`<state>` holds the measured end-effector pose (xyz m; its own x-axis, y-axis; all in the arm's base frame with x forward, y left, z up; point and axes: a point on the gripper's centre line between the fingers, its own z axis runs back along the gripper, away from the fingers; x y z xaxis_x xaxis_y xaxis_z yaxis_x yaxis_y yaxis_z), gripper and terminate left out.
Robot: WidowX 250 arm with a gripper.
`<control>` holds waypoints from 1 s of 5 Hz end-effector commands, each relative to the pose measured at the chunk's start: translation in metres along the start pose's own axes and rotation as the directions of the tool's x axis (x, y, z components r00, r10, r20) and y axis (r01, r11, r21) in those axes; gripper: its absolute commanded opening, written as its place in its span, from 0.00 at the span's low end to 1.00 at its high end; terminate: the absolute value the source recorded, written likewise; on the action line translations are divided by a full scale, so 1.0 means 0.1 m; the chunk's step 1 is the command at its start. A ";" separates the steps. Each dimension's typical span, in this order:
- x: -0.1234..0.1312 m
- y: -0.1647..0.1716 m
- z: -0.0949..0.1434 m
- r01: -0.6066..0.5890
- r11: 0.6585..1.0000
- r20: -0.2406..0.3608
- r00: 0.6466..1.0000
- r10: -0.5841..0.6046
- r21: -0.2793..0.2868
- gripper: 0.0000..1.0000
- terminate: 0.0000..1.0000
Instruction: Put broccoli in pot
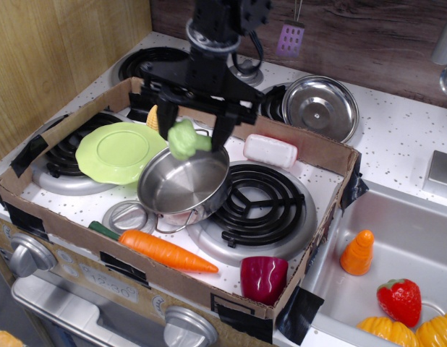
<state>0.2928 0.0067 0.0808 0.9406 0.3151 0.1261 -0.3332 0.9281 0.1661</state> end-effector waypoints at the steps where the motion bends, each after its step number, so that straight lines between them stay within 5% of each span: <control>1: 0.21 -0.04 -0.03 0.040 0.997 0.014 0.999 -0.039 -0.062 1.00 0.00; 5: 0.29 -0.06 0.13 0.093 0.994 -0.016 0.995 -0.094 -0.048 1.00 0.00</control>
<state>0.3009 0.0082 0.0822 0.9721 0.2315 0.0368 -0.2344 0.9616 0.1430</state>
